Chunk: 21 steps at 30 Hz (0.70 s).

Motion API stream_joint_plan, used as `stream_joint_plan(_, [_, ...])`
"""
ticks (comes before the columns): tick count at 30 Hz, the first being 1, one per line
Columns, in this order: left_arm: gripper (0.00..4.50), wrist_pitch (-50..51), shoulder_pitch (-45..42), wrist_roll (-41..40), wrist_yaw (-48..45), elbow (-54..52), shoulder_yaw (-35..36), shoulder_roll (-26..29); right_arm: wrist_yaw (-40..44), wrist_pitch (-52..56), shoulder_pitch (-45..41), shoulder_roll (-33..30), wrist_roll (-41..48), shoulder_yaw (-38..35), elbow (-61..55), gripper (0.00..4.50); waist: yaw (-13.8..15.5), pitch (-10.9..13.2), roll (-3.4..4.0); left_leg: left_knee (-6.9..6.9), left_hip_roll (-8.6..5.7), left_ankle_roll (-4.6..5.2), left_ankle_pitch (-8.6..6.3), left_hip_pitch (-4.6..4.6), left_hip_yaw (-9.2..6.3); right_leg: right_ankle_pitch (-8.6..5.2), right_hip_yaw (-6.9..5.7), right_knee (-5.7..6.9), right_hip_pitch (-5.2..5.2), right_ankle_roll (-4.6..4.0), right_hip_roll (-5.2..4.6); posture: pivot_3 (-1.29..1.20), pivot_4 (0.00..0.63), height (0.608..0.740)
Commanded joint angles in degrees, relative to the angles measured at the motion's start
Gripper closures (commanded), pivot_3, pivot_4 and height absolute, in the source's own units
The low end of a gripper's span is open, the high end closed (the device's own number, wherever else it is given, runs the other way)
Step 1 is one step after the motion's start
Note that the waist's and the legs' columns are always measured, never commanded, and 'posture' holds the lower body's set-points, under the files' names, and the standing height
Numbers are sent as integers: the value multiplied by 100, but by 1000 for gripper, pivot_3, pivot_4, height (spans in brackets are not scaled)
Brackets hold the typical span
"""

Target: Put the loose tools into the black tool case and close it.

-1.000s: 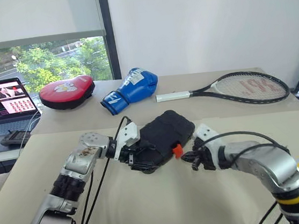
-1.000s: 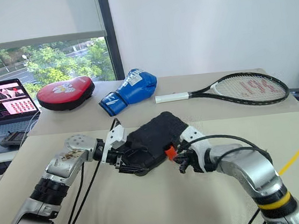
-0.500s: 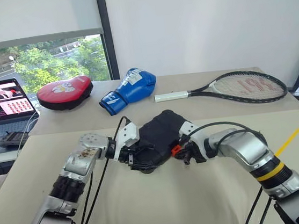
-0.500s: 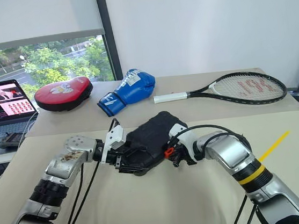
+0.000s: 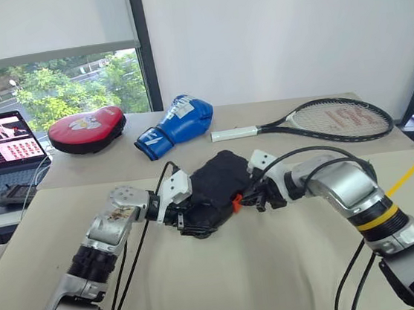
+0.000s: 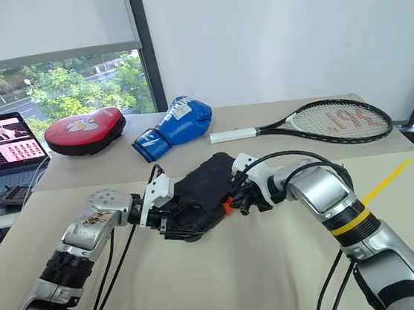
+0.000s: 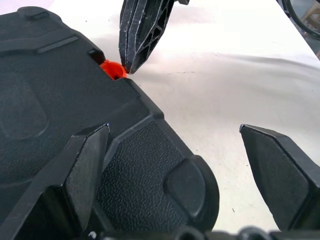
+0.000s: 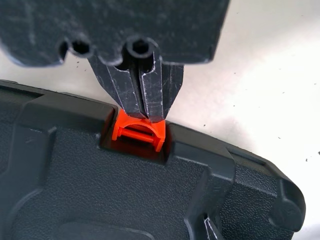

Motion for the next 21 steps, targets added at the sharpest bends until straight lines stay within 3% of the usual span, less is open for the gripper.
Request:
stream_joint_plan(1, [0, 201, 474, -508, 689, -522, 693, -303, -372, -1495, 1157, 411, 497, -1382, -1493, 4423, 18, 1, 1, -9, -1, -1, 1, -4, -1, 0, 1, -3, -3, 1, -4, 0, 150, 740])
stream_joint_plan(3, [0, 474, 701, -736, 880, -946, 1003, -235, -583, -1314, 1779, 656, 1048, -2129, -2128, 4423, 29, 1, 1, -20, -1, -41, 24, -14, -4, -1, 2, -10, -15, 2, -7, 0, 150, 740])
stream_joint_plan(6, [0, 1194, 1062, -1469, 1281, -1626, 1715, -184, -964, -1383, 2874, 610, 1002, -2779, -2979, 3698, 58, 2, 2, -16, -1, -50, 29, -37, -10, 1, -4, 9, -27, 6, -5, 0, 150, 740])
stream_joint_plan(9, [0, 1536, 1657, -1809, 1669, -2327, 2195, -60, -1019, -1450, 3884, 535, 1229, -3474, -3642, 2509, 118, 2, 3, -17, -3, -40, 22, -29, -15, 0, -8, -18, -10, 9, -13, 0, 150, 740])
stream_joint_plan(11, [0, 1730, 1955, -1995, 1890, -2624, 2407, -3, -948, -1532, 4308, 433, 1352, -3800, -3837, 2067, 137, 6, 12, -19, -8, -37, 19, -16, -13, -4, 0, -29, -2, 14, -20, 0, 150, 740])
stream_joint_plan(16, [0, 1996, 3148, -2463, 2199, -3518, 3144, 253, -573, -1683, 5589, 192, 1856, -5113, -4236, 239, 153, 8, 14, -21, -3, -36, 15, 9, -12, -5, 5, -24, 14, 14, -21, 0, 150, 740])
stream_joint_plan(17, [0, 2009, 3311, -2528, 2230, -3608, 3249, 296, -527, -1711, 5773, 154, 1923, -5279, -4274, 49, 155, 8, 15, -23, -2, -33, 12, 11, -13, -5, 6, -22, 15, 12, -20, 0, 150, 740])
stream_joint_plan(21, [0, 1996, 4155, -2695, 2201, -3926, 3676, 523, -335, -1780, 6543, 58, 2186, -6018, -4437, 49, 160, 12, 26, -30, 6, -8, -3, 43, -13, -14, 7, -23, 39, -5, -19, 0, 150, 740])
